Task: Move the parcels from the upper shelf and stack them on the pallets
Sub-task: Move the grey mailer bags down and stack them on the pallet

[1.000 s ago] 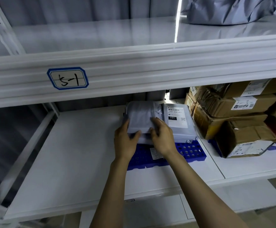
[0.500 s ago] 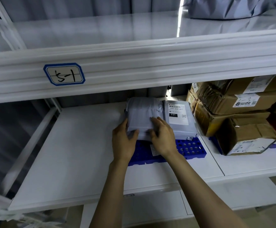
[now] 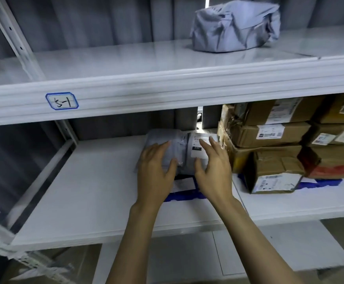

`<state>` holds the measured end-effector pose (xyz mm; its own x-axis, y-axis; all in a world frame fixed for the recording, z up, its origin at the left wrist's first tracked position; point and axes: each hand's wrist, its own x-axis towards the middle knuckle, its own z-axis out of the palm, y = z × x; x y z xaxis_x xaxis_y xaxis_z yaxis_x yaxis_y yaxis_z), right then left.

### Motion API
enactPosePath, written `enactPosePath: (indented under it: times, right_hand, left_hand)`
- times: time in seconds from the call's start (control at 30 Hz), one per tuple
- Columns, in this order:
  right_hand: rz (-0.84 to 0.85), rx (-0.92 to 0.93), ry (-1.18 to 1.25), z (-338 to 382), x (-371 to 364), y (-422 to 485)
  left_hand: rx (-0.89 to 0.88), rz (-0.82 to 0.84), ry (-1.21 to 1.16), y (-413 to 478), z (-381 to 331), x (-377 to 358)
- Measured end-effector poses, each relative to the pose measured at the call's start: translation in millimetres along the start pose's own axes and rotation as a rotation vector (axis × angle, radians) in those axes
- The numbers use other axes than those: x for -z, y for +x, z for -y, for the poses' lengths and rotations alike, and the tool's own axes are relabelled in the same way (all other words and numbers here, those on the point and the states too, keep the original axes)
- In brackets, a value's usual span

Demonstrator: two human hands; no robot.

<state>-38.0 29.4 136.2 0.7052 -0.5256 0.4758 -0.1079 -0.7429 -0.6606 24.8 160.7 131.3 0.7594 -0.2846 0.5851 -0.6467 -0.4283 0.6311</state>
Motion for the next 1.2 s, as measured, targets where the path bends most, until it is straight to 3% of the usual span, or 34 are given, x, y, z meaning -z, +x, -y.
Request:
enactPosePath:
  times: [0.37,0.67,0.77,1.0,1.2]
  right_hand:
    - [-0.353,0.264,0.099,7.4,138.0,8.8]
    - [-0.557,0.558,0.225,44.0,226.4,63.9]
    - [-0.499,0.547,0.223,57.5,237.2,96.8]
    - [-0.154,0.298,0.082,69.8,242.1,173.7]
    - [0.034,0.101,0.16,50.7,224.0,195.9]
  left_hand:
    - [-0.442,-0.208,-0.038,4.4,-148.3,2.8]
    - [-0.396,-0.295,-0.152,74.3,-231.8,18.7]
    - [-0.243,-0.256,-0.112,109.4,-236.6,16.6]
    - [0.097,-0.147,0.045,172.9,-241.7,16.9]
    - [0.221,-0.111,-0.042,186.0,-228.2,8.5]
